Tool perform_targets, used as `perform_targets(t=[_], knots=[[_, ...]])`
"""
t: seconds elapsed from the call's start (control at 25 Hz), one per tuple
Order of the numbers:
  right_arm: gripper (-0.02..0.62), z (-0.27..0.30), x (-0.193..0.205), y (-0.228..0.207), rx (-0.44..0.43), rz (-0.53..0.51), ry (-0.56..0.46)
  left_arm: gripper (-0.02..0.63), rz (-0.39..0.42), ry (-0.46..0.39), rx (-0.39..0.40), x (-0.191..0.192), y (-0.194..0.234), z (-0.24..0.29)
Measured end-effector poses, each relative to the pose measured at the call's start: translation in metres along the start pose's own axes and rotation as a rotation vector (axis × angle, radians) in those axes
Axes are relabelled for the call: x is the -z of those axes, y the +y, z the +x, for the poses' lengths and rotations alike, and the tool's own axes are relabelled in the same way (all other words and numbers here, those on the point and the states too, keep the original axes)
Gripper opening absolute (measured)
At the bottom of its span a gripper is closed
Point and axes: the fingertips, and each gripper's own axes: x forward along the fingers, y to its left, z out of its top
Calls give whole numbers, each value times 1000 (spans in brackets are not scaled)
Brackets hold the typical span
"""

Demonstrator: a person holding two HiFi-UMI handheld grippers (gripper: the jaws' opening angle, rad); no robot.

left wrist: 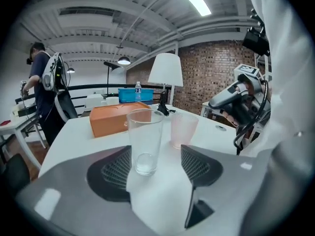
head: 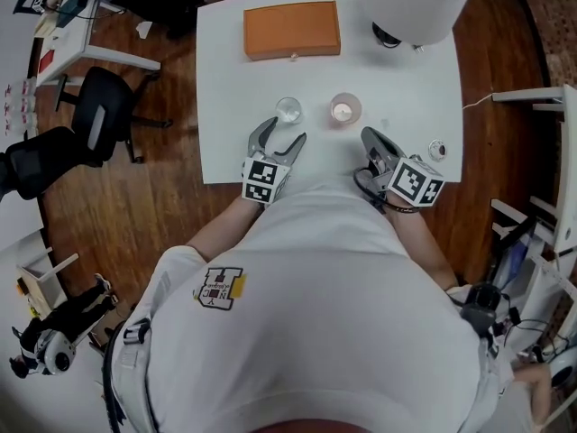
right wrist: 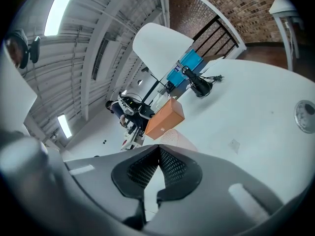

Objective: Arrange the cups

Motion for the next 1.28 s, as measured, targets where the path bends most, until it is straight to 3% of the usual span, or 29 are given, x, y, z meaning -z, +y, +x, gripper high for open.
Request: perform_targets(t=[0.2, 0.64, 0.8, 1.28], knots=[[0, -1, -3, -5, 28, 0, -5, 364, 58, -4, -16, 4, 10, 30], [0, -11, -6, -9, 71, -13, -31, 365, 143, 23, 10, 13, 13, 79], [0, -15, -7, -14, 88, -4, -44, 276, 151, 22, -10, 16, 18, 82], [0, -18, -6, -12, 87, 8, -63, 268, 108, 37, 15, 15, 20, 76]])
